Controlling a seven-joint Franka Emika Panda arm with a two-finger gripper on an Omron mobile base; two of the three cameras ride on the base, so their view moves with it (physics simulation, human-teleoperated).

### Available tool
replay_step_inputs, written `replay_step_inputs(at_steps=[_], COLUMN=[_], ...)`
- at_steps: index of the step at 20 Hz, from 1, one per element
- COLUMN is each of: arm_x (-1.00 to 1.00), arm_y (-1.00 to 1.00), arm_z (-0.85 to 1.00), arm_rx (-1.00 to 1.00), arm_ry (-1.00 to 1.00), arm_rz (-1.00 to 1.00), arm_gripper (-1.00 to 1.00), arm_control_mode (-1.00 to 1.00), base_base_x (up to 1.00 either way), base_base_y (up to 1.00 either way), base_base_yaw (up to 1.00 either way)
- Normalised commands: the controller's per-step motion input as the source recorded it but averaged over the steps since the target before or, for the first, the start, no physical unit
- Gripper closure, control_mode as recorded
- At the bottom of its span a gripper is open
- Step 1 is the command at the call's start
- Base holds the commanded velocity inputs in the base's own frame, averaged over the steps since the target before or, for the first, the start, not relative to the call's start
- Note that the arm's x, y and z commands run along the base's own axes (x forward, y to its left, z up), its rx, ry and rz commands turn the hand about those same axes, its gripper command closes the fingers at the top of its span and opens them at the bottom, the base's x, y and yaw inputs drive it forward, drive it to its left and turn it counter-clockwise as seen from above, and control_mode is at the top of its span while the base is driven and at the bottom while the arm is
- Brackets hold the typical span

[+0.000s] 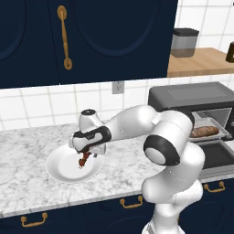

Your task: Pick up the kebab skewer and baguette bread, and place them inside the toaster oven. Close the toaster oven door and start by setting the timer.

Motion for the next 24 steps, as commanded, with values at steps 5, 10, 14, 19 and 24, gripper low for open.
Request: replay_step_inputs(at_steps=[5,10,14,19,24], arm_x=[0.07,0.00,0.00,0.00,-0.32], arm_y=[0.05,0.00,0.00,-0.06,-0.37], arm_z=[-0.33,-0.27,0.00,0.02,0.69], arm_rx=[0.00,0.00,0.00,0.00,0.01], arm_ry=[0.00,0.00,0.00,0.00,-0.02], arm_rz=[0.00,0.00,0.00,0.00,-0.01], arm_gripper=[-1.00,1.00,1.00,1.00,1.00], arm_control_mode=[-1.00,-1.00,-1.00,-1.00,-1.00], base_base_x=[0.00,0.00,0.00,0.00,0.00], base_base_y=[0.00,0.00,0.00,0.00,0.00], base_base_yaw=[0.00,0.00,0.00,0.00,0.00])
